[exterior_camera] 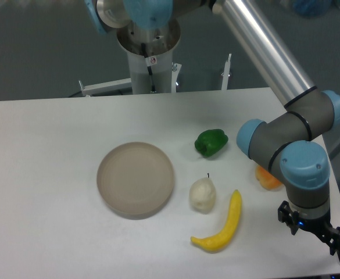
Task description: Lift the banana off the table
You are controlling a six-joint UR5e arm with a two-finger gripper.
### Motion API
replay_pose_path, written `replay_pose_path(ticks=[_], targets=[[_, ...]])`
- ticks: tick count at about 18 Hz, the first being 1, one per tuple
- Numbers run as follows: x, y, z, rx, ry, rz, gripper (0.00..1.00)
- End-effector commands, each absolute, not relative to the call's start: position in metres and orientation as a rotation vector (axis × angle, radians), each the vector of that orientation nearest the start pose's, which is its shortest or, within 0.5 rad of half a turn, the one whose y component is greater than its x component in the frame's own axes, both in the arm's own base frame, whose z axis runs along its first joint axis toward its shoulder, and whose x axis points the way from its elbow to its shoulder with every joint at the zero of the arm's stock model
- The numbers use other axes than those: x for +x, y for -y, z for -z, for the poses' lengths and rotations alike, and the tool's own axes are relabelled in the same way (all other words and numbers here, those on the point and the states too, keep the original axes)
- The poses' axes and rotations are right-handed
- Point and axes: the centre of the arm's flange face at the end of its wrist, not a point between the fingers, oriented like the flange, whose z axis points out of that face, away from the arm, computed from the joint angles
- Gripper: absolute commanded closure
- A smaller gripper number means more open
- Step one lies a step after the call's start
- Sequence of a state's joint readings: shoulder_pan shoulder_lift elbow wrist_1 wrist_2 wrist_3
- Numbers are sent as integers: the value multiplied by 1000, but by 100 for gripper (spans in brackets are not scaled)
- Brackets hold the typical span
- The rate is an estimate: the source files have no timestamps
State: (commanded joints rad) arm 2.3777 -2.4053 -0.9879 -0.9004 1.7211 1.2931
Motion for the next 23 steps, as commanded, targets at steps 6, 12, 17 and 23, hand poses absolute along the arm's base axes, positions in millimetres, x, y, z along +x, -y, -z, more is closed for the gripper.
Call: replay_pose_path(ticks=[6,12,17,23], targets=[[-514,-656,-305,-2909,-672,-670,0],[-511,-651,-299,-2941,-639,-666,0],[-510,-650,-296,-2951,-635,-662,0],[-494,-647,-288,-2947,-471,-445,0]])
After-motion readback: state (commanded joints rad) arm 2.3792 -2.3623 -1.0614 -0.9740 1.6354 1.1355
